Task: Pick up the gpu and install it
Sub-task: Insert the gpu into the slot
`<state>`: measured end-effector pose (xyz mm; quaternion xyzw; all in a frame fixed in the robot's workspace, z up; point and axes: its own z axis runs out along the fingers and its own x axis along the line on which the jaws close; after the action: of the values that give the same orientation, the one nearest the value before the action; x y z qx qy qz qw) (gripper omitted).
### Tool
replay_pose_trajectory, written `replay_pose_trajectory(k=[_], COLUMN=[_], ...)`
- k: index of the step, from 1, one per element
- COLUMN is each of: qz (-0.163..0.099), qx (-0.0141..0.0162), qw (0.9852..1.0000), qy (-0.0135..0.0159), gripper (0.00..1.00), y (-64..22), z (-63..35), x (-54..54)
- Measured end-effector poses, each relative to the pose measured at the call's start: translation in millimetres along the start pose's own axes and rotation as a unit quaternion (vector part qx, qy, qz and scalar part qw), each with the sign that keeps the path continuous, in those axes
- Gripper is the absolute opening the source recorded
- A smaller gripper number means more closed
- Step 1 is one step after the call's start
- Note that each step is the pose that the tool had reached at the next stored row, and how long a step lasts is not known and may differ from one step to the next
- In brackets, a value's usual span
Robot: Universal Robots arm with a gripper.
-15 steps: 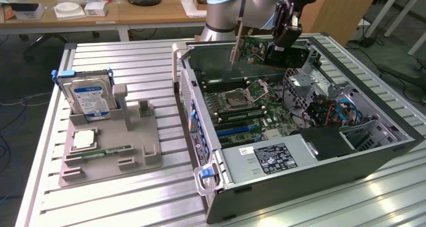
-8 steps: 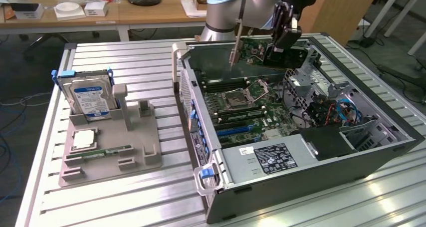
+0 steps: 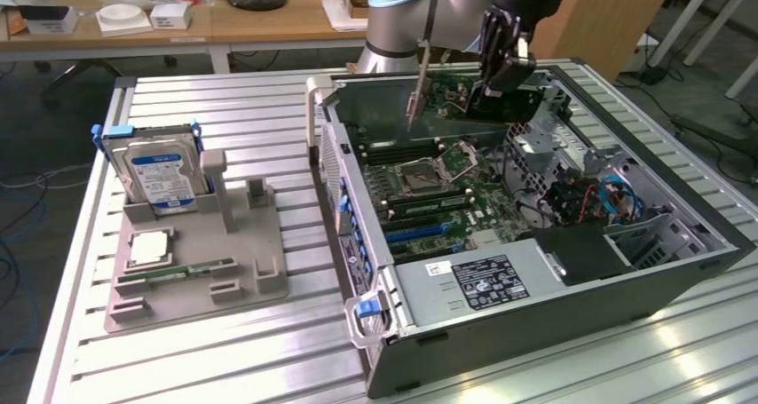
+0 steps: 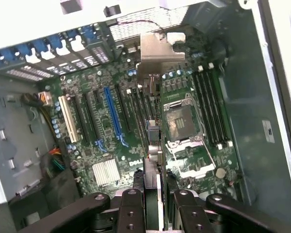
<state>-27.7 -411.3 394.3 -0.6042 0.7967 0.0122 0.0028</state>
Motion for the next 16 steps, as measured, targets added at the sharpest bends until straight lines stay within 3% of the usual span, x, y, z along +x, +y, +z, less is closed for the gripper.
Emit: replay_pose_trajectory(k=[3, 6, 9, 11, 14, 16], qz=[-0.021, -0.032, -0.035, -0.036, -0.043, -0.055], qx=[-0.0001, 0.0022, 0.0124, 0.0159, 0.0151, 0.0145], qw=[0.9998, 0.9995, 0.9993, 0.9992, 0.9989, 0.9983], qy=[0.0002, -0.0002, -0.0028, -0.0051, -0.0115, -0.0124], gripper=[0.28, 0.28, 0.28, 0.28, 0.28, 0.28], y=[-0.1, 0.0, 0.7, 0.9, 1.3, 1.4], z=[2.6, 5.4, 7.0, 8.3, 10.5, 12.0], x=[0.0, 0.1, 0.4, 0.5, 0.6, 0.7])
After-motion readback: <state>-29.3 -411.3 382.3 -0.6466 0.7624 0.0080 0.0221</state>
